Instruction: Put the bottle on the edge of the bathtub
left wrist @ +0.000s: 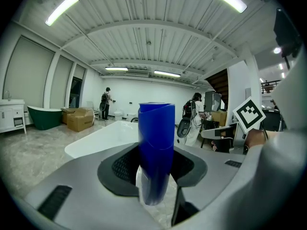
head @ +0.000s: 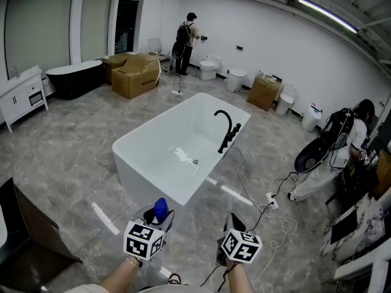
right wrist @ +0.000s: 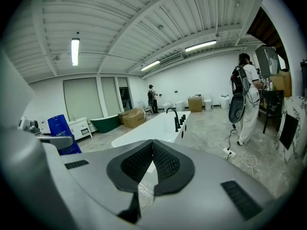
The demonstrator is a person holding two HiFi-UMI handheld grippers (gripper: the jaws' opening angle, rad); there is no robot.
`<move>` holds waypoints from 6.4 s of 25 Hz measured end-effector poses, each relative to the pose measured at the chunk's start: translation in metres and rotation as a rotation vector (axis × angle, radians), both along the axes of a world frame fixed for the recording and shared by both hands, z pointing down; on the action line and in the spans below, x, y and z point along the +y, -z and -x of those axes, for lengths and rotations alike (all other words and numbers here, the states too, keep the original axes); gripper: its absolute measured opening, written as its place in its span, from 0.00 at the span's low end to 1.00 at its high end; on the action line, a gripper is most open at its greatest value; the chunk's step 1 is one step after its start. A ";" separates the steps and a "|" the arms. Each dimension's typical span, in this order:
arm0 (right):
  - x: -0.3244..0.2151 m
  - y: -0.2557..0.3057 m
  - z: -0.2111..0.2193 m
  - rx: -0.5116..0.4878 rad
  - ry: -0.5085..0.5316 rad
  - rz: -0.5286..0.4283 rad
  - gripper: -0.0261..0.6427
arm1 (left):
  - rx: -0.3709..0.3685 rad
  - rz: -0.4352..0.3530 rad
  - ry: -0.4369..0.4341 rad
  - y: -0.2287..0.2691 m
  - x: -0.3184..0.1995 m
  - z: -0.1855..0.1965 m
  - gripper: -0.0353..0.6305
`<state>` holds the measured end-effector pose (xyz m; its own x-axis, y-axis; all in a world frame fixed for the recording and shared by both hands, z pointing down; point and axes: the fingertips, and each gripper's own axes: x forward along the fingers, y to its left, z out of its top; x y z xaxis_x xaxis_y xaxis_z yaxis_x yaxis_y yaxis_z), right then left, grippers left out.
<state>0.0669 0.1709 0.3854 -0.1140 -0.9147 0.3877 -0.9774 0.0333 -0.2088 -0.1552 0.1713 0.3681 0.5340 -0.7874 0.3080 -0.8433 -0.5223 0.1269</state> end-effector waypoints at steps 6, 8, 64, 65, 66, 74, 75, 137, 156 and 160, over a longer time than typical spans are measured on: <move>-0.027 -0.014 -0.017 -0.040 -0.006 0.021 0.08 | -0.016 0.015 -0.002 -0.006 -0.028 -0.017 0.31; -0.036 -0.018 -0.025 -0.050 -0.005 0.030 0.08 | -0.010 0.015 0.003 -0.005 -0.037 -0.024 0.31; -0.242 -0.046 -0.046 -0.009 -0.015 0.131 0.08 | 0.025 0.030 0.006 -0.015 -0.272 -0.041 0.31; -0.249 -0.045 -0.045 -0.003 -0.014 0.130 0.08 | 0.029 0.029 0.004 -0.015 -0.279 -0.041 0.31; -0.256 -0.044 -0.044 0.002 -0.013 0.129 0.08 | 0.033 0.028 0.002 -0.015 -0.286 -0.040 0.31; -0.300 -0.054 -0.023 0.034 0.012 0.163 0.08 | 0.058 0.058 -0.020 -0.032 -0.337 -0.037 0.31; -0.303 -0.055 -0.021 0.037 0.011 0.166 0.08 | 0.061 0.059 -0.025 -0.034 -0.342 -0.037 0.31; -0.415 -0.249 -0.131 -0.146 -0.092 0.413 0.08 | -0.112 0.222 -0.225 -0.198 -0.446 -0.189 0.31; -0.417 -0.305 -0.155 -0.160 -0.092 0.480 0.08 | -0.117 0.136 -0.282 -0.237 -0.473 -0.234 0.31; -0.417 -0.312 -0.159 -0.167 -0.094 0.490 0.08 | -0.136 0.118 -0.291 -0.244 -0.478 -0.240 0.31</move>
<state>0.2254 -0.2462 0.6977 -0.1372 -0.6402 0.7559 -0.9236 -0.1932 -0.3312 0.0850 -0.3062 0.6116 0.6787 -0.5629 0.4717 -0.6747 -0.7316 0.0976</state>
